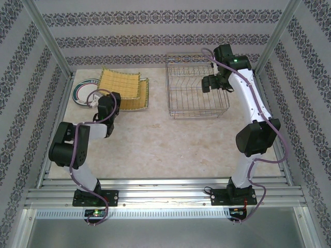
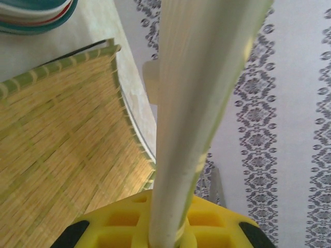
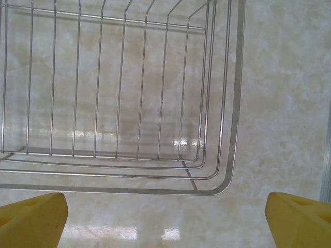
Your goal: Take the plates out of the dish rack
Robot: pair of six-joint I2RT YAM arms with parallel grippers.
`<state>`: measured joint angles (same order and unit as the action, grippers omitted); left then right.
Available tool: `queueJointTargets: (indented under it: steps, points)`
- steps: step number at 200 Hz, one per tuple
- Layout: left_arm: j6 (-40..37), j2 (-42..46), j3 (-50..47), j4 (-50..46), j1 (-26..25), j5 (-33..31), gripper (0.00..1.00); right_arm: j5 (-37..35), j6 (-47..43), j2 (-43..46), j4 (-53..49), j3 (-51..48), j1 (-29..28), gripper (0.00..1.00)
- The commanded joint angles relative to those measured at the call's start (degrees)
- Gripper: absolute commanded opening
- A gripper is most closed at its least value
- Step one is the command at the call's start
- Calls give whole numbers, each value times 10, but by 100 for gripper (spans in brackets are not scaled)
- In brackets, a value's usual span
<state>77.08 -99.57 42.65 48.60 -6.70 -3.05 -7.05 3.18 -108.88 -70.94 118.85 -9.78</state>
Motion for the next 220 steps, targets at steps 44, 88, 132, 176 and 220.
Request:
queueJointTargets:
  steps: [44, 88, 132, 176, 220]
  points:
    - [30, -29, 16, 114, -6, 21, 0, 3, -7, -13, -8, 4, -3, 98]
    - [52, -64, 19, 147, -10, 27, 0, 6, -10, -20, -11, 12, -4, 98]
    - [63, -82, 21, 162, -18, 25, 0, 9, -11, -25, -10, 13, -5, 98]
    - [72, -97, 18, 174, -24, 23, 0, 14, -11, -28, -6, 10, -7, 98]
    - [77, -101, 10, 168, -28, 10, 0, 17, -12, -29, -3, 4, -7, 98]
